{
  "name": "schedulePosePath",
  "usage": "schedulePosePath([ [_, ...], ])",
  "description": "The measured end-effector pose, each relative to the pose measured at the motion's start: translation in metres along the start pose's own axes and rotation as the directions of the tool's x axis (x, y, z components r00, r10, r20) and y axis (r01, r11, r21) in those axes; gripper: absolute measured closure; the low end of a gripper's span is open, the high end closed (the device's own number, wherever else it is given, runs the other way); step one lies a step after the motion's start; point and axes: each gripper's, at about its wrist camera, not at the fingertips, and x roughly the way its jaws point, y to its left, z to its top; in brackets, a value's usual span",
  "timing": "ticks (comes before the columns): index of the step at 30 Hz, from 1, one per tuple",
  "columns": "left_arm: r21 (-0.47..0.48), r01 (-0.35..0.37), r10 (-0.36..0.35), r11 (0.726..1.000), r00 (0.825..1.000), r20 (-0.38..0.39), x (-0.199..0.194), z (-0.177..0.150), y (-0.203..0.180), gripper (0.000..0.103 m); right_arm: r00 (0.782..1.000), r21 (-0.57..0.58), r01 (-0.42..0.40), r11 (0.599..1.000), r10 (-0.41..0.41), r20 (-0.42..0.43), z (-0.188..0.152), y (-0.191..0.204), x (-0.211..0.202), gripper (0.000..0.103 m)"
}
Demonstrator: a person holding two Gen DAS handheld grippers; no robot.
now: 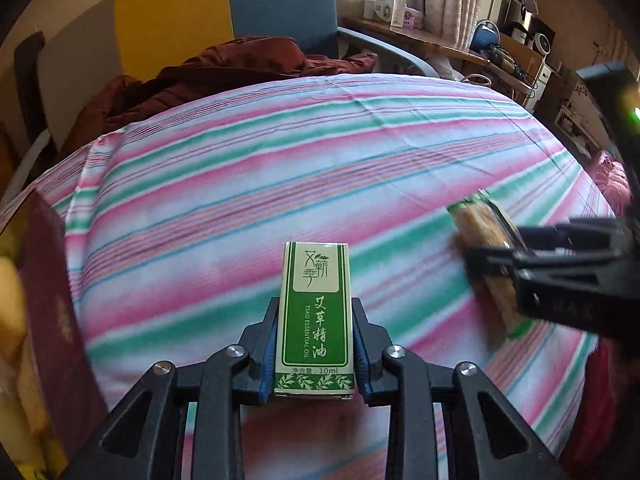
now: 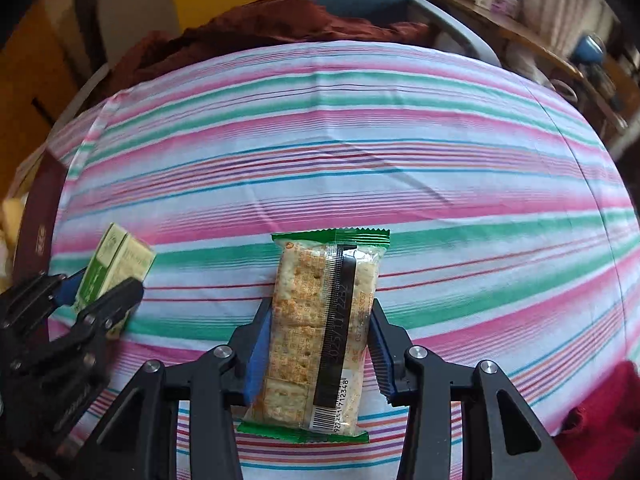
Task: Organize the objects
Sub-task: 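Carry the green box and cracker bar over the gold tray and open both grippers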
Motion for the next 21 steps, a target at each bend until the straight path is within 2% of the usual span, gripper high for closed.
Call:
schedulePosePath([
  [5,-0.015,-0.006,0.006,1.0,1.0,0.008,-0.013,-0.012,0.001,0.073,1.0,-0.046,-0.017,0.999,0.017,0.013,-0.006,0.022,-0.003,0.058],
  [7,-0.008,-0.009,0.01,1.0,0.999,0.035,-0.024,-0.014,-0.001,0.073,1.0,-0.055,-0.021,0.998,0.022,0.015,0.011,0.027,0.012,0.058],
  [15,-0.01,-0.024,0.025,1.0,0.99,0.141,-0.079,-0.021,0.007,0.073,0.997,-0.091,-0.054,0.994,0.058,0.043,0.025,0.03,0.01,0.058],
  [21,-0.044,-0.057,0.065,0.997,0.977,0.202,-0.117,-0.029,0.023,0.073,0.992,-0.124,-0.094,0.988,0.103,0.068,0.03,0.053,0.014,0.058],
])
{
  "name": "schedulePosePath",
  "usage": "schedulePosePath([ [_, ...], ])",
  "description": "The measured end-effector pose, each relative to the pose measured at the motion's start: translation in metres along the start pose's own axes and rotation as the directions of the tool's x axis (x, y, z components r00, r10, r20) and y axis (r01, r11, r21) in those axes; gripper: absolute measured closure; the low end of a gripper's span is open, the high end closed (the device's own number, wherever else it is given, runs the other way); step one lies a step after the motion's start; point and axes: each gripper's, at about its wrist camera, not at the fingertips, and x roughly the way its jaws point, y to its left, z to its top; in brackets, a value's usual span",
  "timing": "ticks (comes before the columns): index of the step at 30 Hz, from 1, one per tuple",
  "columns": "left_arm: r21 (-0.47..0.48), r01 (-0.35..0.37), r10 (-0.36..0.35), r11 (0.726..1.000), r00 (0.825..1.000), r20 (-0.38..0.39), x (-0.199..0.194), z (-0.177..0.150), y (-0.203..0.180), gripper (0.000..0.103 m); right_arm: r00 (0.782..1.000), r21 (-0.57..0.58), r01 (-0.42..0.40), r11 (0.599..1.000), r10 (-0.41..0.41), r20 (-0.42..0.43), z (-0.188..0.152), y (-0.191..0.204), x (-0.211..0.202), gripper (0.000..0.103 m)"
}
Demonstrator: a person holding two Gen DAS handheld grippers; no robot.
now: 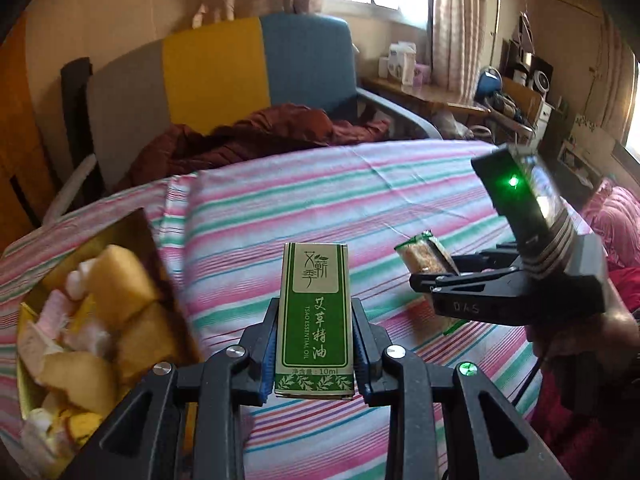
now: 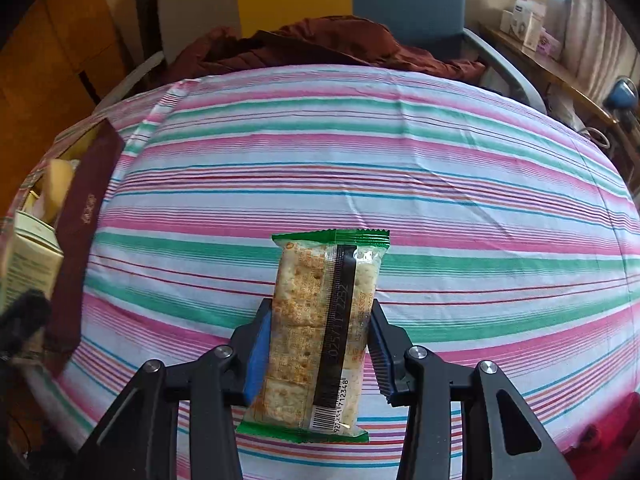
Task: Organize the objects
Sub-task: 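Carry the green box and cracker bar over the gold tray and open both grippers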
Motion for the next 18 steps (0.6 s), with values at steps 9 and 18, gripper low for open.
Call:
schedulePosePath([
  [9,-0.053,-0.058,0.06,0.997,0.997,0.043,-0.034,-0.009,0.031,0.073,0.996,-0.038,-0.08,0.996,0.081,0.041,0.001,0.026,0.0,0.058],
  [18,-0.128,-0.101,0.108,0.987,0.993,0.044,-0.048,-0.024,0.07,0.073,0.993,-0.091,-0.105,0.99,0.11,0.048,0.001,0.055,-0.004,0.058],
])
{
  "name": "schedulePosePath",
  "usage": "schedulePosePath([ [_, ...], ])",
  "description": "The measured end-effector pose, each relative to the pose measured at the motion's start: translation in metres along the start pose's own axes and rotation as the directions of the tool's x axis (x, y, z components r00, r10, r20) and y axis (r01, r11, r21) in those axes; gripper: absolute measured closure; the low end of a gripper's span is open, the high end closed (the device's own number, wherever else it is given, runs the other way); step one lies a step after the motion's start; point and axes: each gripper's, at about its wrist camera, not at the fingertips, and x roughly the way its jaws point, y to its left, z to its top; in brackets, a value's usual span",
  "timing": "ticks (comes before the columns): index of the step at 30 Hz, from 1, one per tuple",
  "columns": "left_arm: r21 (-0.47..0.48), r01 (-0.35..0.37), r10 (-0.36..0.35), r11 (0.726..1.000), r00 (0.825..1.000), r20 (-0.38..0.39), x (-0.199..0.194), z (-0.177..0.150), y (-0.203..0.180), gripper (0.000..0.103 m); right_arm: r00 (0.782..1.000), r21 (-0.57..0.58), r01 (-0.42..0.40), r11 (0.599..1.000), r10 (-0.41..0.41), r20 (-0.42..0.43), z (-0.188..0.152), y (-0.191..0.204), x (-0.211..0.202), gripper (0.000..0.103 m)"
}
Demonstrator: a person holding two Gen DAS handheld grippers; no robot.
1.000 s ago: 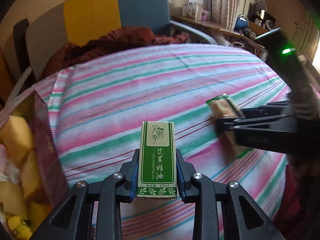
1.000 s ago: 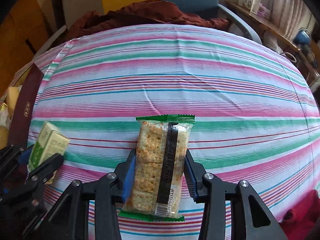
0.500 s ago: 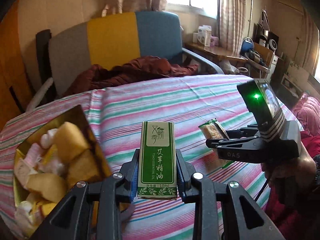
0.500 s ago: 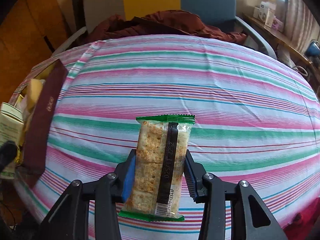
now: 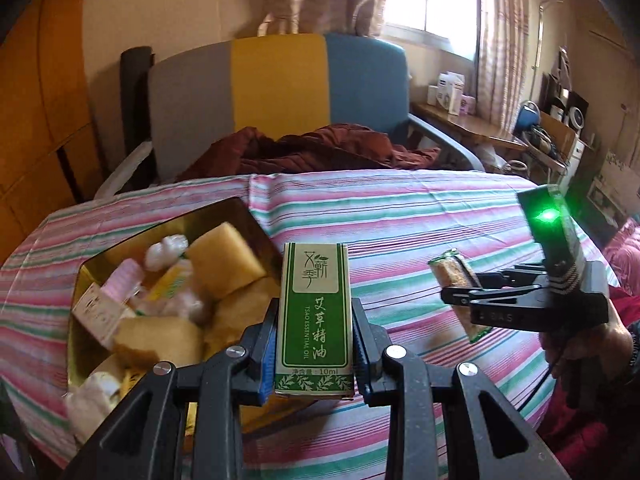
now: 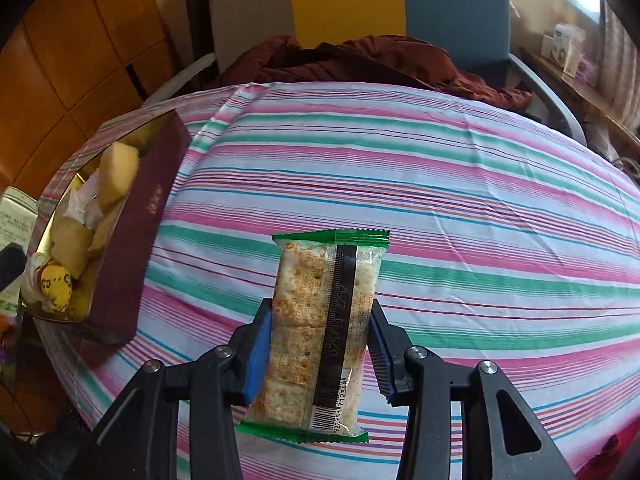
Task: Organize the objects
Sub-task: 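Carry the green box and cracker bar over the gold tray and open both grippers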
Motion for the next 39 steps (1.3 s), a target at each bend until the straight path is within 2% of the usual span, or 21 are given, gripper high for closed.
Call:
schedulePosePath([
  [10,-0.072,-0.036,0.035,0.997,0.999,-0.022,0.002,-0.017,0.035,0.073,0.999,-0.021,-0.043,0.999,0.043,0.016,0.002,0.043,-0.007,0.058],
  [24,-0.133,-0.033,0.03,0.991,0.999,-0.025,-0.005,-0.029,0.06,0.073,0.991,-0.044,-0.113,0.993,0.116,0.064,-0.003,0.093,-0.031,0.058],
  [33,-0.246,-0.076,0.077,0.966,0.997,-0.003,-0.028,-0.041,0.111,0.073,0.973,-0.114,-0.189,0.975,0.201,0.111,0.007,0.143,-0.046,0.058],
  [39,-0.294,-0.114,0.119,0.949,0.993,-0.002,-0.04,-0.051,0.139,0.073,0.967,-0.165,-0.218,0.962,0.236,0.096,0.014,0.176,-0.038,0.058],
])
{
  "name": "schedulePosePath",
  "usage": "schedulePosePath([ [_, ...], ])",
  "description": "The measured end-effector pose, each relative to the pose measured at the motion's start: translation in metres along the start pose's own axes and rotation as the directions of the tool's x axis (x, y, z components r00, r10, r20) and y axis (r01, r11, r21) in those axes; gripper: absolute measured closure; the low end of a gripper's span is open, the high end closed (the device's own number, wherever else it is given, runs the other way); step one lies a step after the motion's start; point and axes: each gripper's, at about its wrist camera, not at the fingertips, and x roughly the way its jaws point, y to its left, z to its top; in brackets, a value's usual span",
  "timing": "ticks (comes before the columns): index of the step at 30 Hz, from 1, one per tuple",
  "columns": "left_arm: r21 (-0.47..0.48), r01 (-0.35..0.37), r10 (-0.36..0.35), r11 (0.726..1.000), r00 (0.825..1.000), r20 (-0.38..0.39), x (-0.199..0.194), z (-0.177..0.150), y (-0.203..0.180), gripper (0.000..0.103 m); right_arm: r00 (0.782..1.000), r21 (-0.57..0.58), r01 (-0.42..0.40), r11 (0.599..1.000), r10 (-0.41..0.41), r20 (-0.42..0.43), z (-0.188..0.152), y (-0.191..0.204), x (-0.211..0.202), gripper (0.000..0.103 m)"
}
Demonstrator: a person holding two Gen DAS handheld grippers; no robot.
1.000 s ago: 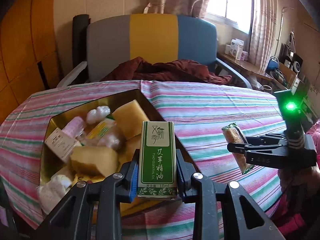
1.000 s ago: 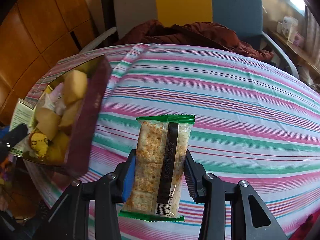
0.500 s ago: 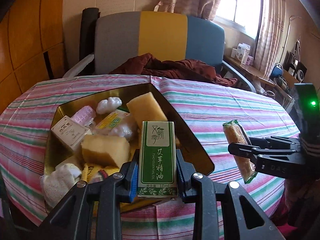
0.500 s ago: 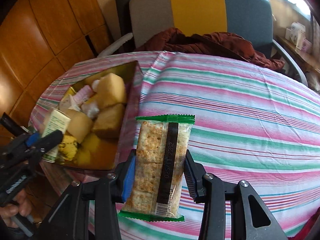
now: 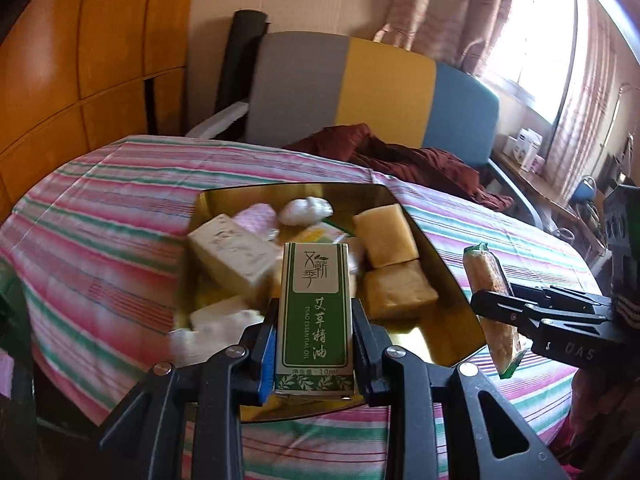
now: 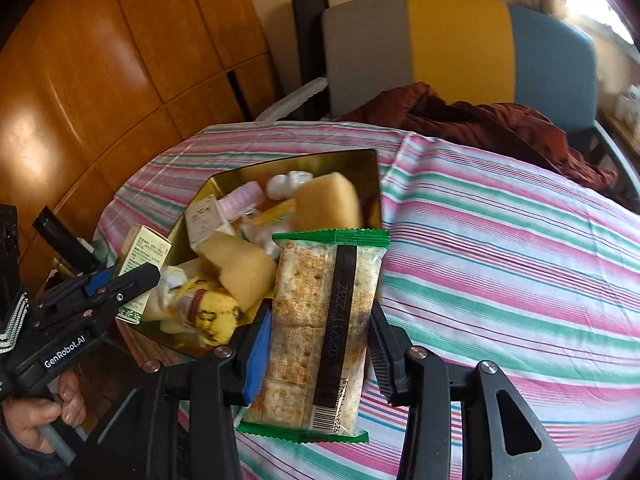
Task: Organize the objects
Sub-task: 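Carry the green box and cracker bar over the gold tray and open both grippers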
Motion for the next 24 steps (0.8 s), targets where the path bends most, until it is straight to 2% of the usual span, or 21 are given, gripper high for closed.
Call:
schedulePosePath([
  [10,-0.068,-0.034,0.034,0.997,0.999,-0.002,-0.004,-0.003,0.033,0.073,0.999,-0.037,-0.029,0.999,0.029,0.014,0.019,0.024,0.014,0.058],
  [24,-0.14,0.022,-0.024,0.99,1.0,-0.011,-0.001,0.001,0.049,0.073,0.999,-0.03,-0.041,0.999,0.04,-0.032,0.022,0.03,0.039,0.058],
])
